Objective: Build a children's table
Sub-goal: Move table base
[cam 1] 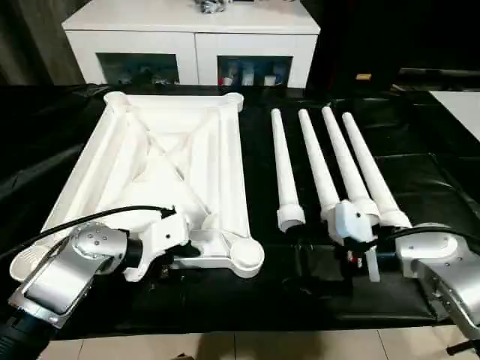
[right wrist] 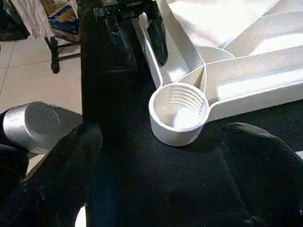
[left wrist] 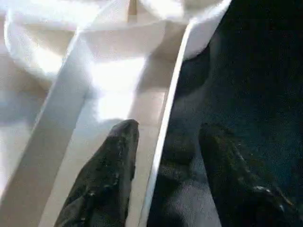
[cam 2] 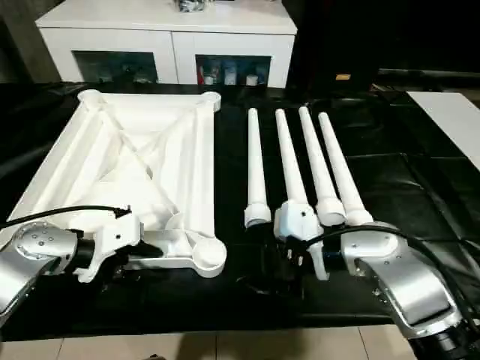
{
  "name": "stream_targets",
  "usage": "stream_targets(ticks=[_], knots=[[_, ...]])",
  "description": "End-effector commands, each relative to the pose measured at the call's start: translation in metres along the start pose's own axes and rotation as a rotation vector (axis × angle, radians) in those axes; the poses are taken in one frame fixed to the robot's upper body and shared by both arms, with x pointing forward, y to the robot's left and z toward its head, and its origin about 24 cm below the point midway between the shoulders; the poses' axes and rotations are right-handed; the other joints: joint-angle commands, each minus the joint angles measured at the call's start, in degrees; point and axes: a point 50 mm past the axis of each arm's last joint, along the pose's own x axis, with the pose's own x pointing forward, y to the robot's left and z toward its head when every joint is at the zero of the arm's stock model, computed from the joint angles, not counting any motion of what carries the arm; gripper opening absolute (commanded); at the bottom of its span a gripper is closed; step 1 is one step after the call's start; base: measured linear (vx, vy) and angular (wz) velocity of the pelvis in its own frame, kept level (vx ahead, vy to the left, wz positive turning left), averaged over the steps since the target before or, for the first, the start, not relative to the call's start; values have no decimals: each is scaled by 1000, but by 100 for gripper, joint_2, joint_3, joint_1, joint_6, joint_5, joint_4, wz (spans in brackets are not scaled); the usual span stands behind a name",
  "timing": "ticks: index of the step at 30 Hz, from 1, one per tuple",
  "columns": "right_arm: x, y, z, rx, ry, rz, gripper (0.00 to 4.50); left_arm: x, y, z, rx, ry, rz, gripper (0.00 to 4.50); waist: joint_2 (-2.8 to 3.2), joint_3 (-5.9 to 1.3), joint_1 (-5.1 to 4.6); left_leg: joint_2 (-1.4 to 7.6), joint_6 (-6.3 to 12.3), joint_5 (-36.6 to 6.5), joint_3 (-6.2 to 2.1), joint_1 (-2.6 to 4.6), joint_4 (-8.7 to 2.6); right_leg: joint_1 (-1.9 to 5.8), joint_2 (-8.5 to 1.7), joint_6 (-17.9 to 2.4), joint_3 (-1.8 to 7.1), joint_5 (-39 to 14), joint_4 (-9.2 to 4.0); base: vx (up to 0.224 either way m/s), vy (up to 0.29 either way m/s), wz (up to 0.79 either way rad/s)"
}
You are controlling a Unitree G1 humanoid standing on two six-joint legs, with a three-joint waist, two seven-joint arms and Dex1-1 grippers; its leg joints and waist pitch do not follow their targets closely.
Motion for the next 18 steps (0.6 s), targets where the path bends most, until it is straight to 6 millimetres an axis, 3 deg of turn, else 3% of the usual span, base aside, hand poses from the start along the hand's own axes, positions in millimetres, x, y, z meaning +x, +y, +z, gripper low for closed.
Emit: stream_targets(ticks=[1,6,9,18], knots=[[-3,-2,2,-11,5,-4,450,-1,3,-2,15,37,11,209,-28,-281,6,397,332,-635,-117,4,-528,204,-503,-1444,313,-651,-457,0,0,0],[-4,-2,1,-16,16,10,450,0,12,2,23,24,80,164,-32,-278,43,413,263,-746,-101,35,-534,181,-513,-1471,317,-726,-471,0,0,0],[-3,-2,1,-15,16,13,450,0,13,3,24,21,80,144,-36,-276,46,411,235,-745,-108,5,-547,201,-518,-1424,313,-788,-465,0,0,0],[-1,1,0,-14,13,14,450,11,10,1,28,52,57,60,-21,-270,46,424,187,-858,-108,16,-562,188,-516,-1405,319,-872,-483,0,0,0]])
